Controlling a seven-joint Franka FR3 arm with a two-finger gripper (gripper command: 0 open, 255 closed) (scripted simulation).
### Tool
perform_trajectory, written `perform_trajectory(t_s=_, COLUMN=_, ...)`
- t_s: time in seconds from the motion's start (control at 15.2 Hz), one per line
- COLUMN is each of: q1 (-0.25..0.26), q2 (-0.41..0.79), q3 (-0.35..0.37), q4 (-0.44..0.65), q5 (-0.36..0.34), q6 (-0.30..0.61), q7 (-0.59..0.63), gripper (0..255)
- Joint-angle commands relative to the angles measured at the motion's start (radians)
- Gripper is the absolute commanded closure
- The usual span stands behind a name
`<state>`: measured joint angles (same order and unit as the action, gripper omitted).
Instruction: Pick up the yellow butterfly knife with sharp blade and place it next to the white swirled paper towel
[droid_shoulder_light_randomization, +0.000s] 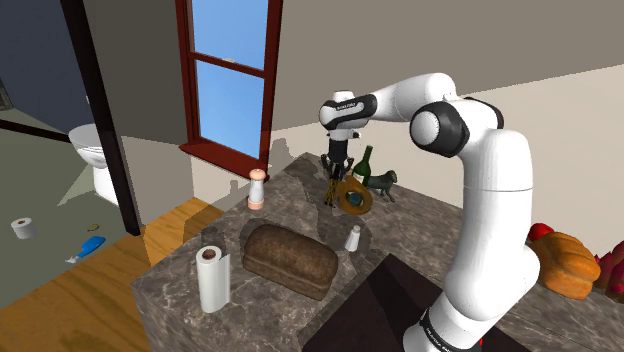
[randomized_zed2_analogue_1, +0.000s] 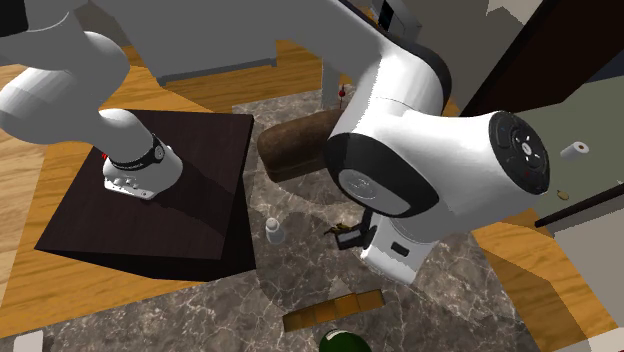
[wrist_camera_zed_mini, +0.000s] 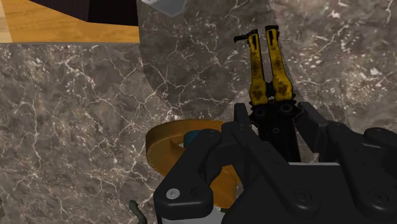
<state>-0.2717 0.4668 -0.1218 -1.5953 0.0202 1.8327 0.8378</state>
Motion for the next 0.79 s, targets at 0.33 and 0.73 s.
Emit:
perform_trajectory(t_s=0.33, q1=0.0, q2=-0.033, q3=-0.002, q4=0.044, q5=-0.004, q6=-0.078, q7=-0.001, gripper=255)
perform_trajectory(t_s=0.73, q1=0.0, q2=-0.051, q3=-0.003, q4=0.098, q5=-0.006, q6=-0.15, q7=-0.001, gripper=255)
